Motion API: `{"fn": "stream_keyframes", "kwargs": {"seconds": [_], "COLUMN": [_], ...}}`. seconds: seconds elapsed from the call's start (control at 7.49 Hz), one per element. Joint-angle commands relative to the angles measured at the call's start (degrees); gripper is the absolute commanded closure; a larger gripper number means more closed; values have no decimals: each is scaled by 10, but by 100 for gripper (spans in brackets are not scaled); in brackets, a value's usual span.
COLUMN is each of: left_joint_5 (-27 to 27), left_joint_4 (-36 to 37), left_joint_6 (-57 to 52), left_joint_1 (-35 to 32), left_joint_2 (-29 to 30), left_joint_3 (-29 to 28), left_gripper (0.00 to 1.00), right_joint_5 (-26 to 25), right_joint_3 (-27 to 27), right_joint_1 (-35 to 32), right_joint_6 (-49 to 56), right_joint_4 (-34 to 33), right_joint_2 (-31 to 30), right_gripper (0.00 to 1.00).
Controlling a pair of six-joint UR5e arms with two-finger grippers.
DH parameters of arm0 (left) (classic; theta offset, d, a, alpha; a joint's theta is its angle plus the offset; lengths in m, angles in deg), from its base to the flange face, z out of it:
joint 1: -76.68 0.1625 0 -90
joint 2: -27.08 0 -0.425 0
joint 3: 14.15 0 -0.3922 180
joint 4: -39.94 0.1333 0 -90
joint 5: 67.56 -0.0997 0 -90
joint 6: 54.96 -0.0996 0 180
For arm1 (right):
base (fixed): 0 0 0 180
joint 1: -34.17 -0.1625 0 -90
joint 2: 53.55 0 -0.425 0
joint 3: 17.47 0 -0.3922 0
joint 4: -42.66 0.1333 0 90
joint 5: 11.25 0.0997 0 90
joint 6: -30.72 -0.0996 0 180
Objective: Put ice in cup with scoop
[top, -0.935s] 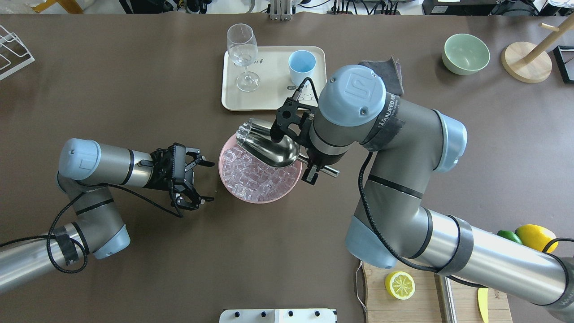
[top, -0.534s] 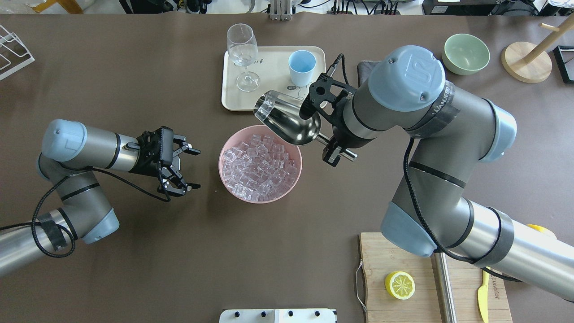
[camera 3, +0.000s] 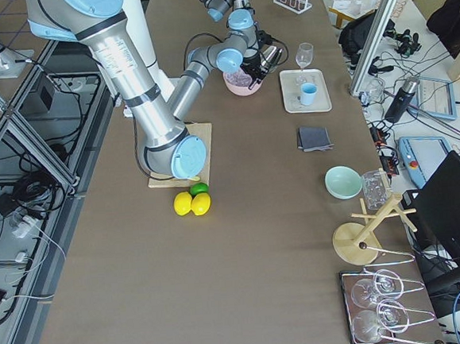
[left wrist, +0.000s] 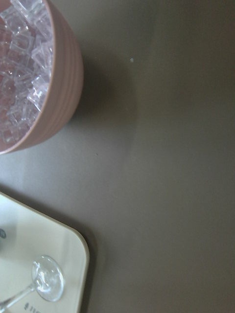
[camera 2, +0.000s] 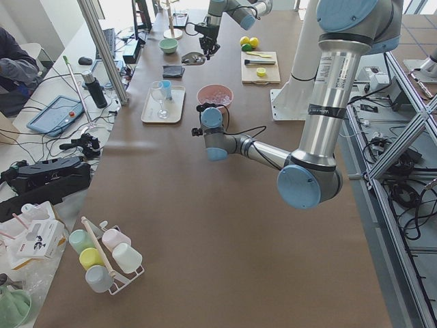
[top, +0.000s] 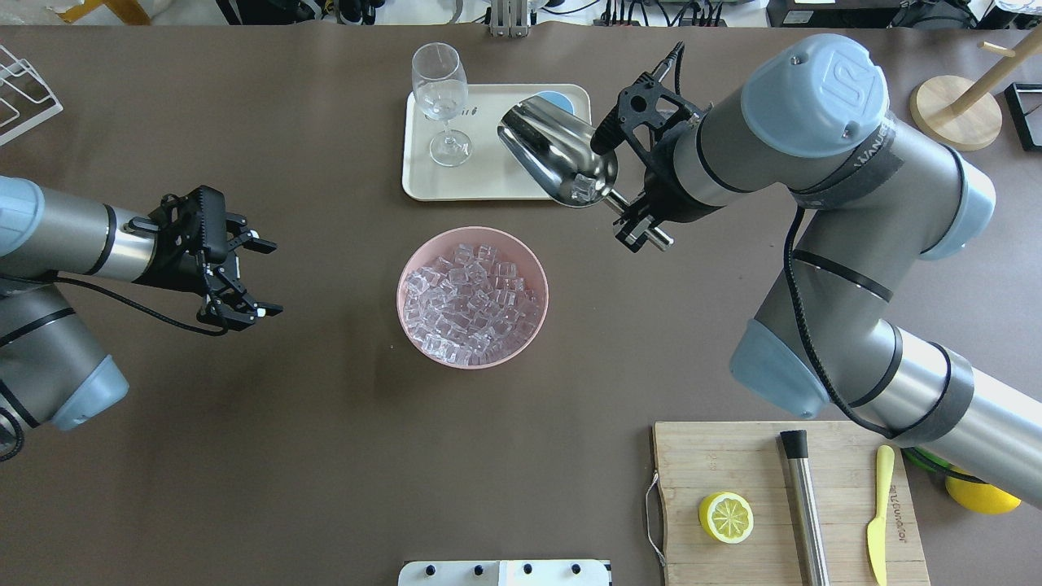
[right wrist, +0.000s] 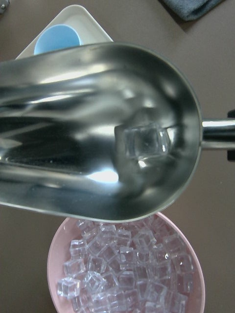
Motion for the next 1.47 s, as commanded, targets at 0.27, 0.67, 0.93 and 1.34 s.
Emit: {"fn": "stream_keyframes", "kwargs": {"seconds": [0.27,0.67,0.93,1.34], "left_joint_5": [5,51,91,132], "left_joint_4": [193,374,495,595], "left_joint_6": [-33,-61,-61,-51], "left_joint_1": [-101,-180,-241,-349], "left_joint_2": [-67,-65,-37,-74], "left_joint_3": [60,61,36,28], "left_gripper": [2,2,2,2], "right_joint_5": [130,143,146,141], "right_joint_3": [-153,-248,-325,-357], "right_joint_1": [-99,-114,-114,-102], "right_joint_6": [2,13,76,113], "right_joint_4": [-94,-241,-369,-487], "right_joint_2": [80,177,255,307], "right_gripper": [100,100,100,100]}}
